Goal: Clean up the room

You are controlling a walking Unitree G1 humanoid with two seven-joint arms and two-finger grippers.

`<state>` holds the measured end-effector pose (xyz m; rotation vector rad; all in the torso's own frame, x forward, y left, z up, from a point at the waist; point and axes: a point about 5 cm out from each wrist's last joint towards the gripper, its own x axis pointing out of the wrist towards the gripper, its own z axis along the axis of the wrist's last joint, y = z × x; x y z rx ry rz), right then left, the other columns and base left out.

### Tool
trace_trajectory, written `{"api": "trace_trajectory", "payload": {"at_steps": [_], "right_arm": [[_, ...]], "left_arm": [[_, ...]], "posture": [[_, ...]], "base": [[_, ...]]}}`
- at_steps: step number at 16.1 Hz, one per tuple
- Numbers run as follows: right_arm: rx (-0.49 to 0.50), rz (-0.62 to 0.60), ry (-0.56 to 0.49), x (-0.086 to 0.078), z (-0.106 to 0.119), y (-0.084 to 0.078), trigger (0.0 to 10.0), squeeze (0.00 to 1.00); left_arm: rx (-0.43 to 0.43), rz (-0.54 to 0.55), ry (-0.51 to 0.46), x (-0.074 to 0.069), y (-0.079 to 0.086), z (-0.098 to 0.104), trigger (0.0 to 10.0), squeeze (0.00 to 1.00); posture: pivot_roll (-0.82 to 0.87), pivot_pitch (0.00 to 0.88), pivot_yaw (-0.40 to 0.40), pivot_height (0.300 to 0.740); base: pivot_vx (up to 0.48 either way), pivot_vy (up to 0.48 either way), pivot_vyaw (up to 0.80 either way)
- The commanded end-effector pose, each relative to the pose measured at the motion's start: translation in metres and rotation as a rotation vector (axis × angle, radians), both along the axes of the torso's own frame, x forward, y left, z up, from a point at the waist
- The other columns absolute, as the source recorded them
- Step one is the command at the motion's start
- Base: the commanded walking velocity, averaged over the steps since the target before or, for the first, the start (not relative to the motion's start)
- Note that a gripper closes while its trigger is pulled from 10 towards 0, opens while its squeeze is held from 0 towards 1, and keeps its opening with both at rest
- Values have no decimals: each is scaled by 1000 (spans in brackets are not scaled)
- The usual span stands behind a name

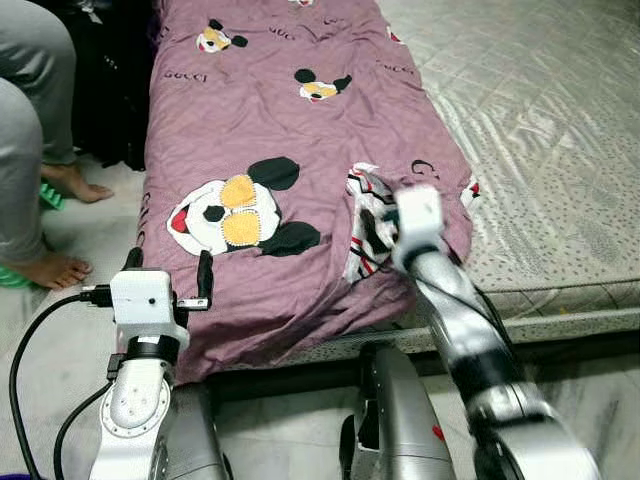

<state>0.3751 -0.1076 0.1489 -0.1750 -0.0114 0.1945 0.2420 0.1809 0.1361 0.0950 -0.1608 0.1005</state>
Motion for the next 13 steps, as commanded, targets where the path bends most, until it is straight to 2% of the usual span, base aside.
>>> {"api": "trace_trajectory", "payload": {"at_steps": [1,3,4,5,6,8,13], "right_arm": [[-32,-21,44,0,-10,-2,10000,0],[-88,-101,76,9,-11,-13,10000,0],[-78,-152,76,12,-9,-23,10000,0],[-78,-152,76,12,-9,-23,10000,0],[-23,-301,112,15,-11,-55,10000,0],[-18,-415,142,12,-15,-84,10000,0],[-42,-549,173,3,-22,-126,10000,0]], "left_arm": [[7,4,7,-4,2,1,10000,0],[11,-1,25,-7,2,0,10000,0],[26,-24,42,-9,0,-2,10000,0],[26,-24,42,-9,0,-2,10000,0],[47,-57,76,-13,-4,-7,10000,0],[39,-84,93,-14,-8,-9,10000,0],[45,-85,111,-9,-4,-10,10000,0]], "posture": [[116,218,-66,517],[123,228,-60,517],[125,226,-57,517],[125,226,-57,517],[121,222,-49,517],[117,221,-39,517],[104,214,-18,517]], "base": [[0,0,0],[0,0,0],[0,0,0],[0,0,0],[0,0,0],[0,0,0],[0,0,0]]}}
